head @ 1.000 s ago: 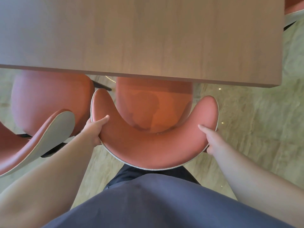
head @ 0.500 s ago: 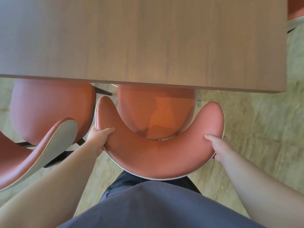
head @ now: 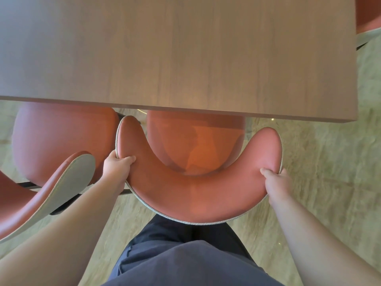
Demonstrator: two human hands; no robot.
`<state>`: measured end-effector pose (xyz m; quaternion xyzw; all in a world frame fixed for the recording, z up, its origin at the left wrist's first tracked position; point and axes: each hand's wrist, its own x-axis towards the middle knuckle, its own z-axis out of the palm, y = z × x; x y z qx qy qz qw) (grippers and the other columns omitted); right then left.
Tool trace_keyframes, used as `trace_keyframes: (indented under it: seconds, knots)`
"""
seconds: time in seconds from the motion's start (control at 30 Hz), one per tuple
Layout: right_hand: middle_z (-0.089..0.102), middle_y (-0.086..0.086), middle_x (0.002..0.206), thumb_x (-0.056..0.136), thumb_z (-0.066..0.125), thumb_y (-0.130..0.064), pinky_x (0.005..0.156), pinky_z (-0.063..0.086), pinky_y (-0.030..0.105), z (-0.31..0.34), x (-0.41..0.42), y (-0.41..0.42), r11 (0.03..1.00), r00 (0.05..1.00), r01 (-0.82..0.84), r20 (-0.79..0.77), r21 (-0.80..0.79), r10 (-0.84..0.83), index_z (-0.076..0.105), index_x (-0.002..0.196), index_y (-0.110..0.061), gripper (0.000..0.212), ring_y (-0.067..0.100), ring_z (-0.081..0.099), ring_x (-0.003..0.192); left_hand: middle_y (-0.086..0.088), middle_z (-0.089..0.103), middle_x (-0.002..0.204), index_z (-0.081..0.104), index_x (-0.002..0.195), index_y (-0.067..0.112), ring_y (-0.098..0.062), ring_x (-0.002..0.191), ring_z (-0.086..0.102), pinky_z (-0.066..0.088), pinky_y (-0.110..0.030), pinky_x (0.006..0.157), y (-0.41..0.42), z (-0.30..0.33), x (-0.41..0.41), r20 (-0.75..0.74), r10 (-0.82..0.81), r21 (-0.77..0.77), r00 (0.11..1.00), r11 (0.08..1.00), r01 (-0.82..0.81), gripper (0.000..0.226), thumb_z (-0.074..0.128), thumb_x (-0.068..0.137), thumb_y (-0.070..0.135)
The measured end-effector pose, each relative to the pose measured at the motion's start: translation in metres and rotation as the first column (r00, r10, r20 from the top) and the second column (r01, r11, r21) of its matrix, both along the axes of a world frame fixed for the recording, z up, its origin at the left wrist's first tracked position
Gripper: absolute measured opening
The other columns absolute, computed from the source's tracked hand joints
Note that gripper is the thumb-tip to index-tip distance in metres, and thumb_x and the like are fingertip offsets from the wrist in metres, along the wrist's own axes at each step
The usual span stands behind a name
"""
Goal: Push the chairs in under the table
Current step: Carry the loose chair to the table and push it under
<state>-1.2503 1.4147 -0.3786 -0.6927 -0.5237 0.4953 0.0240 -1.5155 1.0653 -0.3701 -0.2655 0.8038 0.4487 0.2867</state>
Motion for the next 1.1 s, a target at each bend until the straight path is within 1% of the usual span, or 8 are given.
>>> trace_keyframes:
  seconds: [0.1,0.3,0.47,0.63,0.73,0.87,1.0,1.1]
  knots:
    - [0.067,-0.005,0.089,0.086,0.073,-0.018,0.061,0.042,0.027,0.000,-0.004,0.003,1.000,1.000,0.003,-0.016,0.025,-0.002,0.056,0.087,-0.022,0.017,0.013,0.064,0.077,-0.004,0.072,0.098,0.064,0.095,0.025,-0.021,0.083,0.070,0.053,-0.029,0.060,0.009,0.002,-0.008,-0.015,-0.012,0.016,1.000,1.000,0.012,0.021,0.073,0.089,0.008]
    - [0.066,-0.006,0.087,0.087,0.072,-0.017,0.060,0.041,0.026,0.000,-0.014,0.011,0.998,0.999,0.018,-0.049,0.057,-0.016,0.056,0.085,-0.023,0.017,0.012,0.063,0.076,-0.004,0.070,0.095,0.063,0.094,0.023,-0.021,0.082,0.069,0.052,-0.028,0.058,0.023,-0.001,-0.025,-0.039,-0.046,0.038,0.998,0.998,0.048,0.019,0.073,0.089,0.008]
    - [0.067,-0.007,0.089,0.087,0.071,-0.018,0.063,0.043,0.025,-0.003,-0.021,0.025,0.997,0.998,-0.020,-0.056,0.073,0.024,0.059,0.093,-0.021,0.013,0.012,0.064,0.079,-0.004,0.072,0.098,0.064,0.096,0.024,-0.020,0.084,0.069,0.053,-0.030,0.062,0.029,-0.008,-0.022,-0.046,-0.018,0.063,0.999,0.998,0.021,0.018,0.073,0.090,0.009]
    - [0.067,-0.005,0.089,0.087,0.071,-0.020,0.073,0.046,0.033,-0.007,-0.030,0.039,0.995,0.998,-0.051,-0.029,0.081,0.054,0.056,0.085,-0.023,0.016,0.017,0.064,0.079,-0.004,0.072,0.098,0.065,0.097,0.023,-0.021,0.086,0.070,0.054,-0.031,0.063,0.038,-0.011,-0.024,-0.048,0.004,0.072,0.999,0.997,-0.001,0.017,0.073,0.091,0.010]
    - [0.068,-0.001,0.092,0.086,0.072,-0.024,0.080,0.049,0.037,-0.011,-0.029,0.041,0.994,0.998,-0.067,-0.007,0.082,0.068,0.057,0.088,-0.022,0.015,0.025,0.066,0.083,-0.003,0.072,0.099,0.064,0.097,0.024,-0.021,0.086,0.070,0.054,-0.031,0.063,0.041,-0.012,-0.026,-0.048,0.008,0.065,0.999,0.998,-0.004,0.018,0.073,0.091,0.010]
    - [0.070,0.001,0.094,0.085,0.072,-0.028,0.080,0.049,0.038,-0.012,-0.030,0.042,0.994,0.997,-0.076,0.012,0.084,0.075,0.061,0.096,-0.017,0.019,0.027,0.067,0.085,-0.003,0.072,0.098,0.064,0.096,0.025,-0.020,0.085,0.070,0.054,-0.030,0.063,0.044,-0.011,-0.028,-0.052,0.012,0.056,0.999,0.998,-0.009,0.018,0.073,0.092,0.010]
    - [0.070,0.000,0.091,0.086,0.072,-0.028,0.078,0.049,0.038,-0.012,-0.031,0.043,0.995,0.997,-0.076,0.019,0.069,0.075,0.060,0.095,-0.018,0.019,0.027,0.068,0.086,-0.002,0.072,0.098,0.063,0.095,0.025,-0.019,0.084,0.070,0.054,-0.030,0.063,0.045,-0.010,-0.028,-0.046,0.016,0.051,0.999,0.999,-0.014,0.019,0.073,0.092,0.010]
    - [0.071,0.005,0.099,0.086,0.073,-0.030,0.082,0.052,0.041,-0.010,-0.033,0.043,0.995,0.996,-0.080,0.033,0.057,0.078,0.060,0.103,-0.013,0.027,0.030,0.068,0.089,-0.002,0.072,0.099,0.063,0.097,0.025,-0.019,0.086,0.070,0.054,-0.029,0.064,0.045,-0.010,-0.029,-0.037,0.011,0.051,0.999,0.999,-0.009,0.019,0.076,0.091,0.013]
